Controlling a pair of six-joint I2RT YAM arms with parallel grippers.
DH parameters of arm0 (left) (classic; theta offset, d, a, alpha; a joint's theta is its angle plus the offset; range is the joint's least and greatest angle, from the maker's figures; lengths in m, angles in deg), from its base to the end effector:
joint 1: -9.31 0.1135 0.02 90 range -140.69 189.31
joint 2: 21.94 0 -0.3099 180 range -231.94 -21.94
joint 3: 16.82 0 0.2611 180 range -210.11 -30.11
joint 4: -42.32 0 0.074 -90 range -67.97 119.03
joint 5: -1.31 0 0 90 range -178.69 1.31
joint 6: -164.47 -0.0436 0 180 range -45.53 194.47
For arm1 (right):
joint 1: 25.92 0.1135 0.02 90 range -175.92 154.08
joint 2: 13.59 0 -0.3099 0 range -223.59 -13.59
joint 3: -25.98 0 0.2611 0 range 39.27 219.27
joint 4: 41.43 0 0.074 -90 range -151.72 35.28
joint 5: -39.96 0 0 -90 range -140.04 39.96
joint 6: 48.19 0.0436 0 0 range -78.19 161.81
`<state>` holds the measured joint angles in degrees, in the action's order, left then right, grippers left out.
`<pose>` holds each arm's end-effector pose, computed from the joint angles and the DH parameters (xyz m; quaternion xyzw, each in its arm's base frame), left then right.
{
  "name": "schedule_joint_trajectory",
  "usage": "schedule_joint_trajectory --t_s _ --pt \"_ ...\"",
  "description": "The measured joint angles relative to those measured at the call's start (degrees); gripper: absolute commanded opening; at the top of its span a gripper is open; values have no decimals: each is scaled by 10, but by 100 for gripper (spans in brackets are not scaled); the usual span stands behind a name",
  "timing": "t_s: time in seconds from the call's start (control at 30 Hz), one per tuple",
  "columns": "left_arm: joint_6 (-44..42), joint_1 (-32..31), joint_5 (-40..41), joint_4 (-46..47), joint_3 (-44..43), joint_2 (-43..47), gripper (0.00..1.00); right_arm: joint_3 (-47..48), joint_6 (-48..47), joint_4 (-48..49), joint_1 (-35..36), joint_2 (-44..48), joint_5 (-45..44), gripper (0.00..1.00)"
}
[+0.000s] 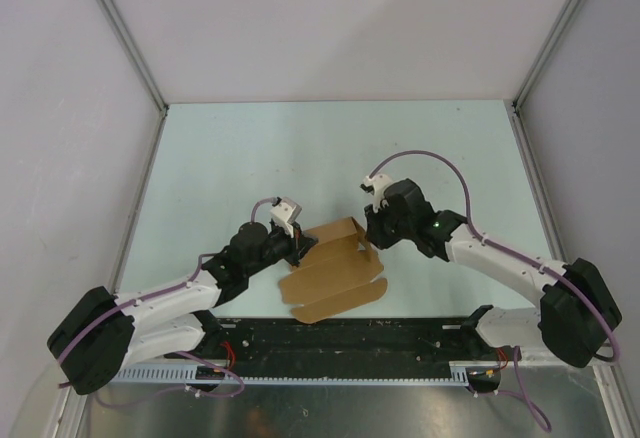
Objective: Fold the paper box
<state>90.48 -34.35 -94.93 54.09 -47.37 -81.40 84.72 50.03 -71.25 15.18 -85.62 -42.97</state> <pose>0.1437 -0.1437 0.2196 0.2234 0.7724 -0.3330 0.4926 0.1955 0.1777 0.2681 -0.2827 0.8713 0.2171 0.3373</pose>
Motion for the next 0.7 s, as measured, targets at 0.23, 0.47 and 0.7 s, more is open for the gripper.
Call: schedule_joint_trajectory --t_s 0.23,0.47,0.7 --pt "0 0 0 -2 0 -2 0 3 3 0 12 -14 5 11" --pt "0 0 -2 -3 0 -8 0 4 3 -3 16 -16 5 16" --pt "0 0 -4 -2 0 -9 0 4 8 -7 16 -16 11 20"
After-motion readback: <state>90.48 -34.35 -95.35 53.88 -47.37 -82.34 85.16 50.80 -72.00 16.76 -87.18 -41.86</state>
